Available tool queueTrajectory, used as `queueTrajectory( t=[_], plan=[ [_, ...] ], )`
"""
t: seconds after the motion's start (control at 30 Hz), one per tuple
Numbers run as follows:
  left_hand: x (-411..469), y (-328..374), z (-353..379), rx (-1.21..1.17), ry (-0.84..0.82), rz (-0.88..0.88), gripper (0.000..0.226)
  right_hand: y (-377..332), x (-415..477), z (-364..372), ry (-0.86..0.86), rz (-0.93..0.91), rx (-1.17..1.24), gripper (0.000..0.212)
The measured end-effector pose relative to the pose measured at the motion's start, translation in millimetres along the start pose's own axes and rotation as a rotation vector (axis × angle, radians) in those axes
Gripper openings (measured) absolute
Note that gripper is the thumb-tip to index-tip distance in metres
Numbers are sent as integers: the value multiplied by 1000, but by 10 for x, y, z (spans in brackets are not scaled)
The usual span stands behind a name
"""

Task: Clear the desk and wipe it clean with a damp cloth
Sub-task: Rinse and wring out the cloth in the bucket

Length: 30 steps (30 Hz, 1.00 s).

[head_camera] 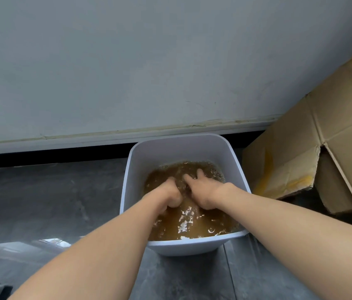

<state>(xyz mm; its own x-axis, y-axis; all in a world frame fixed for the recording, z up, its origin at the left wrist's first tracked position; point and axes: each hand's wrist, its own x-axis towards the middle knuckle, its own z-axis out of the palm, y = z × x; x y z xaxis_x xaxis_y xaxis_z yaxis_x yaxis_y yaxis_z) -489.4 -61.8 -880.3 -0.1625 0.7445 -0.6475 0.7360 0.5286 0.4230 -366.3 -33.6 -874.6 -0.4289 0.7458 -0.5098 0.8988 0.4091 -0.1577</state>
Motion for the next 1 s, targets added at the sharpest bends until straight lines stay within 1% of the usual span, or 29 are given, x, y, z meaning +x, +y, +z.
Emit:
queueTrajectory(
  t=[0.03, 0.1, 0.13, 0.17, 0.2, 0.23, 0.27, 0.3, 0.33, 0.37, 0.4, 0.43, 0.47, 0.5, 0.57, 0.67, 0.73, 0.8, 0.87, 0.93, 0.97, 1.0],
  plan=[
    [3, -10, 34, 43, -13, -8, 83, -10, -1, 31, -38, 4, -46, 80],
    [4, -2, 55, 132, -19, -20, 83, -47, -1, 68, -98, 41, -53, 75],
    [8, 10, 51, 133, -29, -32, 79, -66, 1, 85, -116, 62, -24, 71],
    [32, 27, 44, 93, -49, -41, 70, -78, 22, 98, -125, 83, 19, 65],
    [44, 50, 48, -21, -84, -57, 53, -96, 33, 92, -118, 108, 83, 57],
    [29, 85, 42, -212, -144, -92, 33, -111, 61, 86, -94, 136, 173, 45],
    [-12, 111, 24, -394, -209, -141, 23, -130, 72, 73, -53, 167, 295, 33],
    [-47, 128, 11, -524, -242, -164, 26, -156, 82, 68, -5, 208, 445, 22],
    [-44, 122, 8, -586, -255, -176, 34, -189, 79, 64, 55, 253, 605, 11],
    [-64, 126, 6, -622, -253, -186, 44, -229, 74, 57, 119, 303, 763, 16],
    [-79, 130, -4, -645, -222, -189, 52, -281, 67, 50, 165, 357, 909, 30],
    [-86, 132, -15, -695, -165, -194, 57, -336, 77, 51, 204, 401, 1031, 42],
    [-88, 136, -29, -756, -106, -196, 60, -398, 77, 45, 245, 421, 1096, 48],
    [-90, 128, -40, -803, -72, -192, 61, -459, 71, 44, 284, 420, 1108, 49],
    [-109, 127, -52, -859, -74, -177, 62, -541, 46, 46, 359, 382, 1041, 46],
    [-127, 130, -42, -1006, -150, -142, 56, -493, -18, 8, 442, 312, 898, 43],
    [-104, 148, -39, -996, -200, -87, 51, -375, -15, -40, 470, 304, 818, 42],
    [-101, 189, -43, -950, -226, -51, 52, -220, 5, -68, 469, 343, 772, 42],
    [-99, 238, -78, -891, -250, -7, 52, -111, 21, -68, 450, 329, 653, 36],
    [-78, 224, -109, -827, -183, -9, 45, -84, 21, -74, 400, 257, 529, 24],
    [-43, 189, -111, -806, -126, -9, 38, -90, 18, -81, 353, 221, 492, 25],
    [13, 150, -96, -785, -42, -12, 29, -102, 12, -86, 291, 191, 472, 31]
  ],
)
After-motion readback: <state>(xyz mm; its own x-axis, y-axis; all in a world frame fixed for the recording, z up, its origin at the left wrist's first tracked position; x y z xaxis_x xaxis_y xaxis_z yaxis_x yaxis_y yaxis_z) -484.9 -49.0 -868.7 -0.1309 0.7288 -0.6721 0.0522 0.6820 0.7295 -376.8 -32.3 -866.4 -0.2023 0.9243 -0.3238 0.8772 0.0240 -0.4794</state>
